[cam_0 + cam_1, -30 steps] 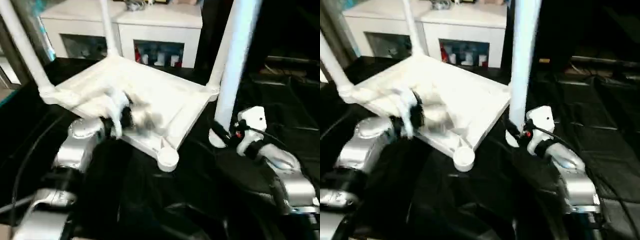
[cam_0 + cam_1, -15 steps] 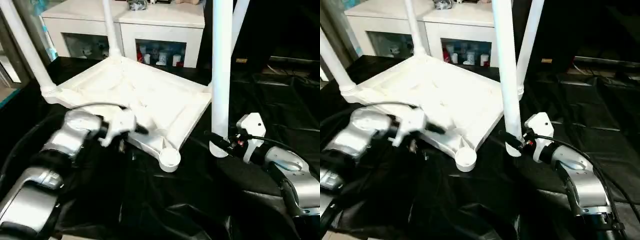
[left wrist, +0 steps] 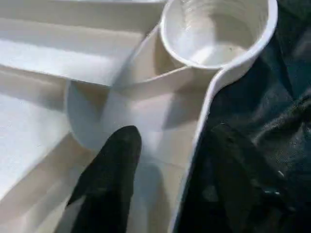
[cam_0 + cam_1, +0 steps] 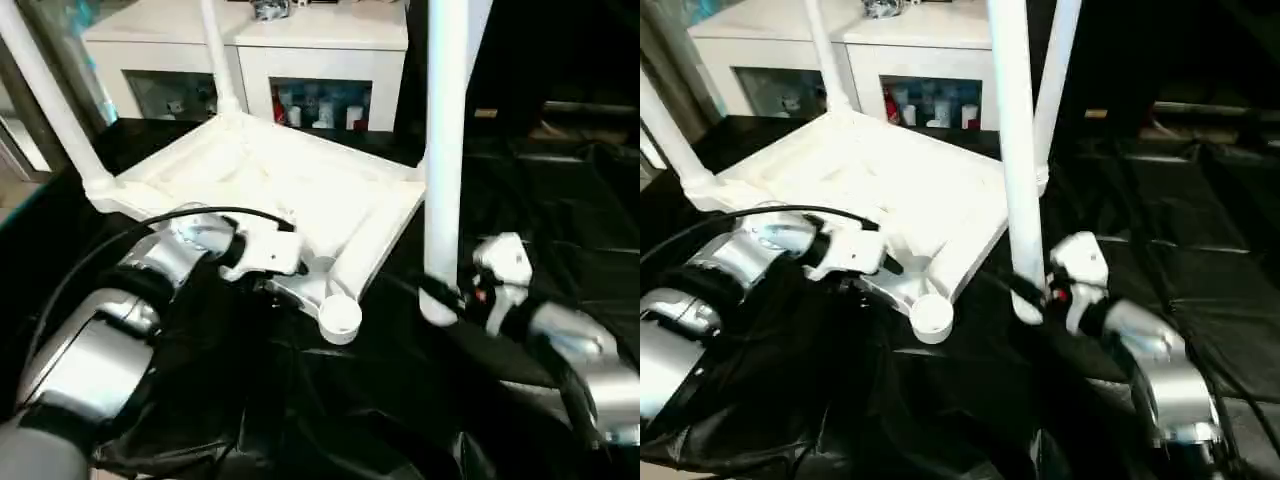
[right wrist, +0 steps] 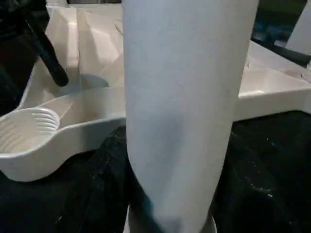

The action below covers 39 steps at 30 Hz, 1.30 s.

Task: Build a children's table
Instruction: Insert table leg to table base

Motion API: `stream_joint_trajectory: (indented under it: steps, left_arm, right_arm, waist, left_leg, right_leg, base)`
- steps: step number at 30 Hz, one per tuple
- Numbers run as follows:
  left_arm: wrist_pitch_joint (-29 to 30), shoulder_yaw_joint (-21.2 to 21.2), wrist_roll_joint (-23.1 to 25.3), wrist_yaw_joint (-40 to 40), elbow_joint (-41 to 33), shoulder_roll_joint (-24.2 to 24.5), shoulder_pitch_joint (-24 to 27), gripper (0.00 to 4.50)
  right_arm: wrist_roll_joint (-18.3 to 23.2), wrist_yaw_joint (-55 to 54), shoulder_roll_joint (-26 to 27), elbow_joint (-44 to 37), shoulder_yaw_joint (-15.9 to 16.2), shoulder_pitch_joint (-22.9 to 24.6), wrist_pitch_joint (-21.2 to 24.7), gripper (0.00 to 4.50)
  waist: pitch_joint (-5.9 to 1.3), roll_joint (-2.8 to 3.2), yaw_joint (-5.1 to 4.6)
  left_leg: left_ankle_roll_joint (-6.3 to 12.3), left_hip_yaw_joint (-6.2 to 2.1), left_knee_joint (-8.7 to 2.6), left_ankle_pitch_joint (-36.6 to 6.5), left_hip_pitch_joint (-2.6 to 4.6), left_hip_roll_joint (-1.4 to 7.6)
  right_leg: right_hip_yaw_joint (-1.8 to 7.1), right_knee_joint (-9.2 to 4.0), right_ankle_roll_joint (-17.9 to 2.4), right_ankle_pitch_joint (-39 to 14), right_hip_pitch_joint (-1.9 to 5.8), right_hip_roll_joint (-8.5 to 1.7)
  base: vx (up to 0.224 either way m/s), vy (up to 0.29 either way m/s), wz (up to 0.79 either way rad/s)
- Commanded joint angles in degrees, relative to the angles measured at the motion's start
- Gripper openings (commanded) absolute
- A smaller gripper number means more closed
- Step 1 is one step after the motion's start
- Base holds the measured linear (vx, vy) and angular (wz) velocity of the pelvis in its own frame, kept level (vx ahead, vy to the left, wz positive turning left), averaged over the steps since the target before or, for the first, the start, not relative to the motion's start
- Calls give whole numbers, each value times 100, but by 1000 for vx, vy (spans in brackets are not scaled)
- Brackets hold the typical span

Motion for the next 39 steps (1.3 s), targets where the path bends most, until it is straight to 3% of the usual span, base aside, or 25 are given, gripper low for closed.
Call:
stream_joint_trajectory:
  steps: [1, 2, 3, 4, 5, 6, 8, 12, 14, 19, 20, 21, 26, 29, 30, 33, 36, 37, 38, 39]
  left_arm:
    - [-146, -75, 171, 72, 167, 2, -170, 220]
    - [-146, -75, 171, 72, 167, 2, -170, 213]
    - [-199, -100, 220, 82, 269, -25, -222, 197]
    - [-222, -101, 236, 66, 315, -37, -247, 187]
    - [-213, -101, 253, 50, 349, -50, -270, 178]
    - [-212, -98, 265, 44, 369, -56, -281, 171]
    - [-145, -51, 270, -103, 461, -81, -357, 161]
    - [44, 56, 201, -279, 531, -122, -417, 125]
    - [247, 103, 166, -417, 583, -151, -447, 101]
    - [189, -84, 446, -515, 680, -149, -450, 55]
    - [196, -94, 467, -511, 684, -151, -447, 55]
    - [269, -122, 525, -447, 699, -156, -437, 42]
    - [813, -83, 636, 171, 718, -228, -408, 18]
    - [1733, 126, 438, -46, 791, -327, -382, 10]
    - [1943, 238, 323, -108, 805, -377, -364, 8]
    - [2390, 446, 147, -97, 823, -480, -299, 5]
    - [2854, 635, -37, 13, 762, -606, -143, 2]
    - [2947, 709, -129, 21, 673, -658, -75, 1]
    - [3003, 756, -189, 19, 605, -690, -28, 1]
    - [3022, 800, -243, 52, 527, -717, 28, 0]
  right_arm:
    - [-4, -30, -28, -271, -60, 72, -20, 188]
    - [-4, -30, -28, -271, -60, 72, -20, 188]
    - [1, -51, -49, -334, -74, 133, -7, 188]
    - [2, -65, -58, -370, -78, 159, 4, 188]
    - [5, -72, -69, -390, -86, 176, 8, 188]
    - [7, -75, -73, -398, -90, 183, 9, 188]
    - [12, -110, -75, -431, -110, 217, 15, 188]
    - [-10, -152, -50, -446, -99, 269, -5, 188]
    - [-38, -160, -42, -421, -65, 274, -35, 188]
    - [-83, -167, -22, -304, 5, 123, -79, 188]
    - [-86, -169, -19, -295, 9, 108, -84, 188]
    - [-94, -182, -6, -283, 22, 75, -93, 188]
    - [-108, -218, 22, -272, 26, 52, -114, 188]
    - [-130, -273, 83, -178, 0, 14, -179, 188]
    - [-133, -294, 106, -130, -10, -11, -201, 188]
    - [-98, -347, 182, -32, -32, -93, -208, 188]
    - [46, -441, 329, 86, -104, -278, -69, 188]
    - [115, -487, 395, 118, -148, -335, 1, 188]
    - [162, -518, 440, 139, -178, -372, 48, 188]
    - [217, -554, 492, 145, -205, -402, 116, 188]
  waist:
    - [-394, -16, 3]
    - [-394, -29, 3]
    - [-393, 19, 5]
    - [-390, -6, -4]
    - [-390, 45, 0]
    - [-387, 25, -6]
    - [-379, 53, -9]
    - [-380, 54, -8]
    - [-382, 14, -11]
    - [-378, 41, -18]
    - [-379, 39, -23]
    - [-377, 74, -31]
    - [-363, 61, -64]
    - [-341, 9, -91]
    - [-338, 25, -119]
    - [-330, -37, -146]
    - [-341, -69, -170]
    - [-343, -155, -181]
    - [-364, -99, -164]
    - [-352, -162, -171]
  left_leg:
    - [253, -87, -447, -1205, 116, 264]
    - [261, -82, -444, -1197, 116, 264]
    - [256, -85, -447, -1211, 112, 259]
    - [251, -82, -448, -1250, 116, 260]
    - [243, -86, -449, -1273, 118, 260]
    - [238, -81, -457, -1299, 123, 267]
    - [207, -85, -466, -1384, 124, 260]
    - [248, -83, -464, -1300, 111, 263]
    - [289, -80, -459, -1234, 98, 260]
    - [331, -88, -468, -1266, 102, 269]
    - [326, -91, -471, -1272, 101, 271]
    - [315, -94, -474, -1267, 100, 269]
    - [319, -89, -476, -1363, 104, 259]
    - [232, -102, -509, -1496, 87, 252]
    - [206, -108, -516, -1494, 75, 240]
    - [220, -128, -526, -1490, 34, 212]
    - [324, -121, -511, -1267, 25, 204]
    - [403, -104, -498, -1213, 24, 204]
    - [424, -110, -486, -1117, 42, 211]
    - [521, -83, -475, -1058, 45, 206]
  right_leg:
    - [117, -377, -1788, -135, 325, -264]
    - [118, -383, -1791, -135, 323, -264]
    - [113, -378, -1804, -195, 320, -263]
    - [114, -391, -1796, -248, 321, -259]
    - [116, -393, -1795, -284, 317, -264]
    - [116, -406, -1784, -314, 312, -260]
    - [112, -413, -1785, -449, 309, -264]
    - [113, -417, -1793, -469, 309, -276]
    - [112, -411, -1800, -431, 314, -273]
    - [110, -423, -1788, -516, 302, -279]
    - [111, -422, -1784, -510, 305, -280]
    - [109, -422, -1782, -478, 308, -282]
    - [108, -447, -1769, -627, 310, -283]
    - [106, -486, -1661, -1145, 317, -298]
    - [101, -490, -1620, -1298, 318, -305]
    - [85, -533, -1408, -1824, 326, -310]
    - [81, -528, -1457, -1593, 310, -301]
    - [83, -541, -1496, -1489, 304, -289]
    - [88, -505, -1555, -1350, 306, -300]
    - [85, -522, -1609, -1237, 284, -283]
  base:
    - [0, 0, 0]
    - [0, 0, 0]
    - [0, 0, 0]
    - [0, 0, 0]
    - [0, 0, 0]
    - [0, 0, 0]
    - [0, 0, 0]
    - [0, 0, 0]
    - [0, 0, 0]
    - [0, 0, 0]
    - [0, 0, 0]
    - [0, 0, 0]
    - [0, 0, 0]
    - [0, 0, 0]
    - [0, 0, 0]
    - [0, 0, 0]
    - [0, 0, 0]
    - [0, 0, 0]
    - [0, 0, 0]
    - [0, 0, 0]
